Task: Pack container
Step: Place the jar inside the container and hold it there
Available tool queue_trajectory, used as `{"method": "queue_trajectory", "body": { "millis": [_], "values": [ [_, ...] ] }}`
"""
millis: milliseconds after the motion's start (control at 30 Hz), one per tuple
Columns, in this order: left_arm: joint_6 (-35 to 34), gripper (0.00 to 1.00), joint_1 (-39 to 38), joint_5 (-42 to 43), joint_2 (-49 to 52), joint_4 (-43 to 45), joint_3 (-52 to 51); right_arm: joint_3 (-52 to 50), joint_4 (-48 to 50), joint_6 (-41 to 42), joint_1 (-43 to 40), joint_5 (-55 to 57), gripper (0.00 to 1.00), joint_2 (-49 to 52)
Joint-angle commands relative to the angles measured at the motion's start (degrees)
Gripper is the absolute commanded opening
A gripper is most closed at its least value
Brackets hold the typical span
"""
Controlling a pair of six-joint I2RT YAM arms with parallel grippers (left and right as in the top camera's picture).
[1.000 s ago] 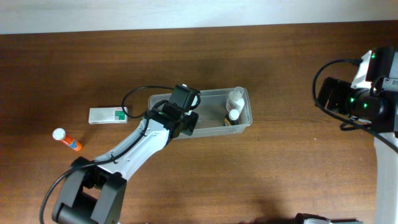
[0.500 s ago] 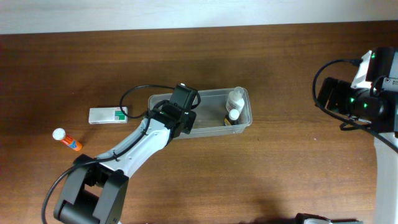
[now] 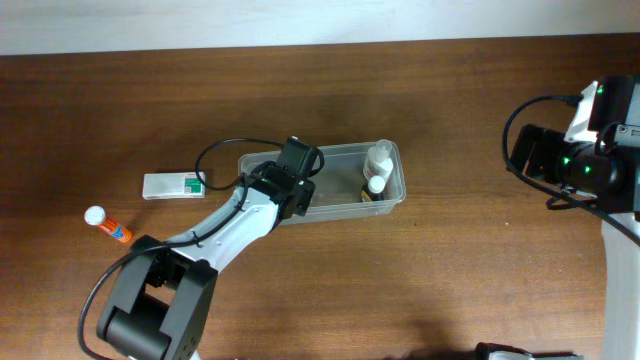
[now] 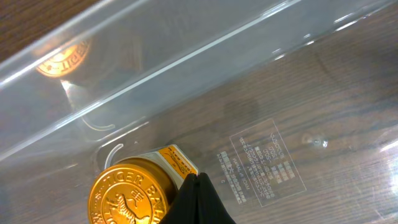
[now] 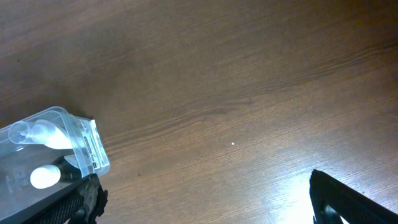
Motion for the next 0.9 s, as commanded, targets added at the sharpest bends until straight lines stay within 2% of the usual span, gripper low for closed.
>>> {"method": "queue_trajectory", "body": {
  "millis": [0, 667, 867],
  "values": [
    [0.1, 0.01, 0.0, -2.0, 2.1, 0.2, 0.0, 1.0, 0.0, 0.7, -0.4, -0.1, 0.98, 0.0],
    [0.0, 0.02, 0.0, -13.2, 2.1, -0.5, 0.0, 1.0, 0.0, 0.7, -0.4, -0.1, 0.98, 0.0],
    [0.0, 0.02, 0.0, -13.9, 2.1, -0.6, 0.0, 1.0, 0.0, 0.7, -0.4, -0.1, 0.98, 0.0]
  ]
}}
